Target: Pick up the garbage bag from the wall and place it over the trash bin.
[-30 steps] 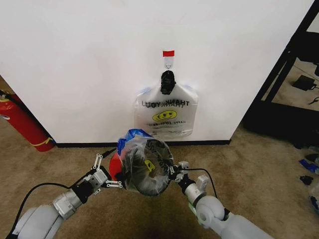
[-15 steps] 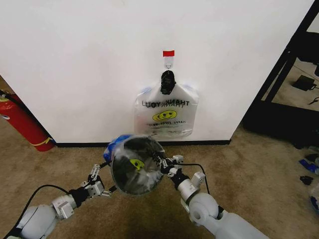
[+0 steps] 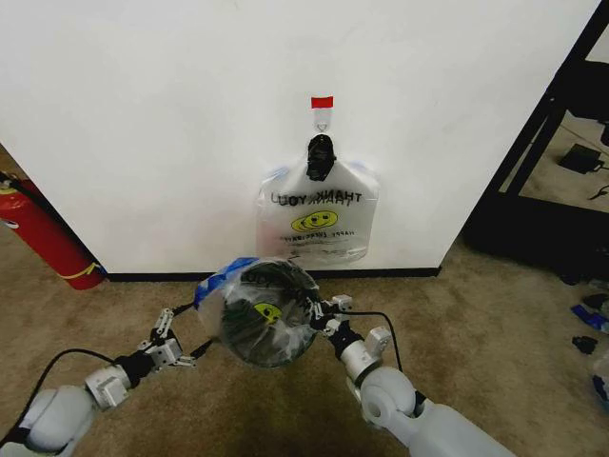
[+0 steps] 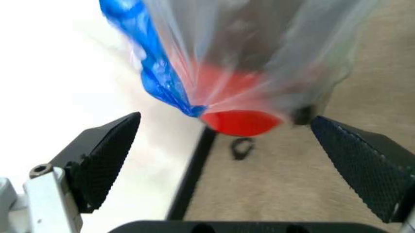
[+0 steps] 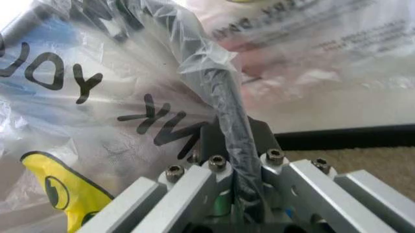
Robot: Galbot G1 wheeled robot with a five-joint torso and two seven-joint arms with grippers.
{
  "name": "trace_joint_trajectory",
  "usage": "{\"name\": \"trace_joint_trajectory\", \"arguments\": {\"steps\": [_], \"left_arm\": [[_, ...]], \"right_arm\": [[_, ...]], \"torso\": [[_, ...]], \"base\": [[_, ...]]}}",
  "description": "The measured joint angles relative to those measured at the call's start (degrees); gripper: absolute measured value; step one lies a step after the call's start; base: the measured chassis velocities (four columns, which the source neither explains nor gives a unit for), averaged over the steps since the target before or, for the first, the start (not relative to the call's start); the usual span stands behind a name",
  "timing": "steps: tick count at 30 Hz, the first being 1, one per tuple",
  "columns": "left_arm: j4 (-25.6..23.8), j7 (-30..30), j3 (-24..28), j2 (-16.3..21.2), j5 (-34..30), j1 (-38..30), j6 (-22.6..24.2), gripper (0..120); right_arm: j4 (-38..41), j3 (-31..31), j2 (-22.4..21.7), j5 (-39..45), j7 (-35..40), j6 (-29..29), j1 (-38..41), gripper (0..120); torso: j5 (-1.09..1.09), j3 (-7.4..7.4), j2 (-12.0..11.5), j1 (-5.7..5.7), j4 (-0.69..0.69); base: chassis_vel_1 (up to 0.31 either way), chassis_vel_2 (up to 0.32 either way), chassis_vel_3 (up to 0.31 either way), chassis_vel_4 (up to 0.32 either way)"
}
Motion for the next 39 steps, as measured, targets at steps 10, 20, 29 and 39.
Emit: {"name": "trace_joint_trajectory", "arguments": {"steps": [10,20,29,39], "left_arm": [[-6.3,6.8,-3.3,-1.0,-13.4,2.8,0.4,100],[-24.3,-29.1,8.9,-3.7,-20.1,11.8,17.3,78],[-32.9,-54.7,32.2,-8.0,-26.6,7.8,46.2,43],[-31.3,-64.4,32.9,-11.3,-32.6,1.9,54.8,8]], "right_arm": [[-0.8,0.2,2.2,1.8,0.3,2.1,-1.0,0],[1.3,0.2,3.6,-1.6,4.1,3.8,-3.7,0],[3.4,-0.5,4.7,-9.6,10.2,4.7,-6.5,0],[3.1,-0.7,3.9,-13.9,5.5,7.0,-8.3,0]], "torso": [[-0.01,0.0,0.0,0.0,0.0],[0.0,-0.01,0.0,0.0,0.01],[0.0,-0.01,0.0,0.0,0.0],[-0.01,0.0,0.0,0.0,0.01]], "base": [[0.0,0.0,0.0,0.0],[0.0,0.0,0.0,0.0],[0.0,0.0,0.0,0.0],[0.0,0.0,0.0,0.0]]}}
